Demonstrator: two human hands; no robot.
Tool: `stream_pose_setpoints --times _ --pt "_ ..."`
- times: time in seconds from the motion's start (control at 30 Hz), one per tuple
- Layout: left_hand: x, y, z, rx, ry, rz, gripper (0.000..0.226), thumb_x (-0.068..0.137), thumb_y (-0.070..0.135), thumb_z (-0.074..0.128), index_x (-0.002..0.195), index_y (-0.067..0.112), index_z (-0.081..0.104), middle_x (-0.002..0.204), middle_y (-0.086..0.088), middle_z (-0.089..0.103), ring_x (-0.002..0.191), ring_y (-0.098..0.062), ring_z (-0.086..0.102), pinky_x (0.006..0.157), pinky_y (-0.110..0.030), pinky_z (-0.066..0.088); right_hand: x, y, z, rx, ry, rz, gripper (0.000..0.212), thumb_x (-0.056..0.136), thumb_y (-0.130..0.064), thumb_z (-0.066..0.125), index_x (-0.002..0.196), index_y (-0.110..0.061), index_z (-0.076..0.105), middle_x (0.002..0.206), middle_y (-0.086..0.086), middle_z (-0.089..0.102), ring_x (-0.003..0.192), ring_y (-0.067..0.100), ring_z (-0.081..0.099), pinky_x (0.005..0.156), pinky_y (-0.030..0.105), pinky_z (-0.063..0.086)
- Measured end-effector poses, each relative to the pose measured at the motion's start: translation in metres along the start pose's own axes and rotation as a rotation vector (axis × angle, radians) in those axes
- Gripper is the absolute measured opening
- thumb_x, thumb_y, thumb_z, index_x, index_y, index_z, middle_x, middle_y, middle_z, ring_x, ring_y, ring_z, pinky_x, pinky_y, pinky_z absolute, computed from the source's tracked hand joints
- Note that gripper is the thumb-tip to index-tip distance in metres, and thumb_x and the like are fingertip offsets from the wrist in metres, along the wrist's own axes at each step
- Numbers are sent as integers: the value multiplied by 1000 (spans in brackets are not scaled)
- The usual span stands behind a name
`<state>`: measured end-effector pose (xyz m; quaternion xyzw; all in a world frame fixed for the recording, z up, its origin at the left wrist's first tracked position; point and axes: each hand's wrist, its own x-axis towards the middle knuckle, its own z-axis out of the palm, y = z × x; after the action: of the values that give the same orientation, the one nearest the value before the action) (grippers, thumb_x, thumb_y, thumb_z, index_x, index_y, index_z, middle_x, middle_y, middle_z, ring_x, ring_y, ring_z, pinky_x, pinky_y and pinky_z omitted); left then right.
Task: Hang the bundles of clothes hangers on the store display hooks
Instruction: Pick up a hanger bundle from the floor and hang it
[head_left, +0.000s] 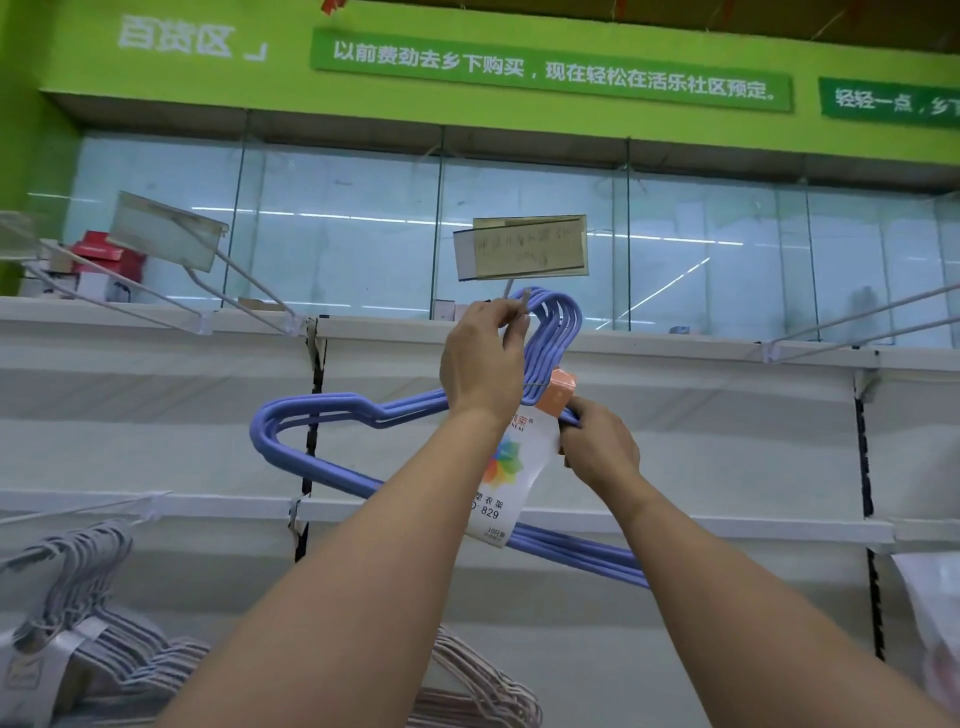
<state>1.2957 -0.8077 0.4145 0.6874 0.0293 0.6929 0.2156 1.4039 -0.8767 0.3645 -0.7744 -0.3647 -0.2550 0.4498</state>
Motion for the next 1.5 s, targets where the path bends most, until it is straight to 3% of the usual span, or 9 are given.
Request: stream_pose_setpoints --times 0.37,0.53,0.63,0.83,0.93,1.0,1.2,1.37,1.5 --pt "-4 4 -1 -11 48 -97 22 94 31 55 108 22 70 105 3 70 95 -15 62 70 -21 38 -26 -17 25 -10 70 -93 26 87 -8 45 100 -25 61 86 4 65 82 26 58 66 32 43" --pt "-7 -1 -9 6 60 -24 17 93 17 55 108 19 63 104 2 71 97 -19 64 77 -29 49 -21 -22 17 -144 30 -158 26 84 -10 46 101 -23 62 93 6 67 88 31 59 65 31 38" --pt "-19 -9 -9 100 83 -87 14 94 13 50 104 18 57 103 1 66 92 -20 62 71 -32 48 -15 -13 5 -249 -2 -153 27 79 -10 47 98 -23 61 95 5 67 89 31 58 65 29 35" --pt "-34 -42 -16 615 -274 -133 37 100 38 28 101 20 60 104 -3 63 94 -22 55 84 -36 37 -9 0 4 -291 -22 -141 22 89 -15 45 102 -22 61 97 6 67 83 28 55 64 28 36" --pt "-43 -53 -27 660 -419 -76 48 99 50 23 123 21 52 114 -3 63 102 -24 58 83 -37 41 -9 2 9 -258 -55 -122 18 93 -20 45 105 -19 59 99 7 66 87 29 58 65 30 39" --pt "-46 -58 -36 662 -443 -54 50 98 52 24 133 21 41 117 -5 61 103 -25 58 81 -37 42 -15 5 9 -227 -33 -127 17 93 -24 46 107 -19 54 97 6 66 83 27 56 66 31 40" --pt "-44 -66 -44 616 -482 -64 37 98 50 28 115 20 40 101 -3 58 85 -21 53 74 -34 38 -41 17 13 -275 164 -319 38 96 -31 29 128 -23 49 109 -1 64 83 25 58 65 29 35" --pt "-34 -83 -50 528 -571 -92 34 100 38 27 126 23 43 118 -5 60 101 -25 54 77 -35 36 -32 16 21 -240 95 -105 37 104 -33 24 131 -26 47 117 3 63 102 30 57 74 34 37" --pt "-28 -101 -43 645 -556 -120 40 102 36 21 137 32 41 128 -2 58 117 -26 52 98 -41 35 -13 12 34 -73 49 64 34 103 -32 28 120 -20 55 114 7 64 105 30 56 86 36 38"
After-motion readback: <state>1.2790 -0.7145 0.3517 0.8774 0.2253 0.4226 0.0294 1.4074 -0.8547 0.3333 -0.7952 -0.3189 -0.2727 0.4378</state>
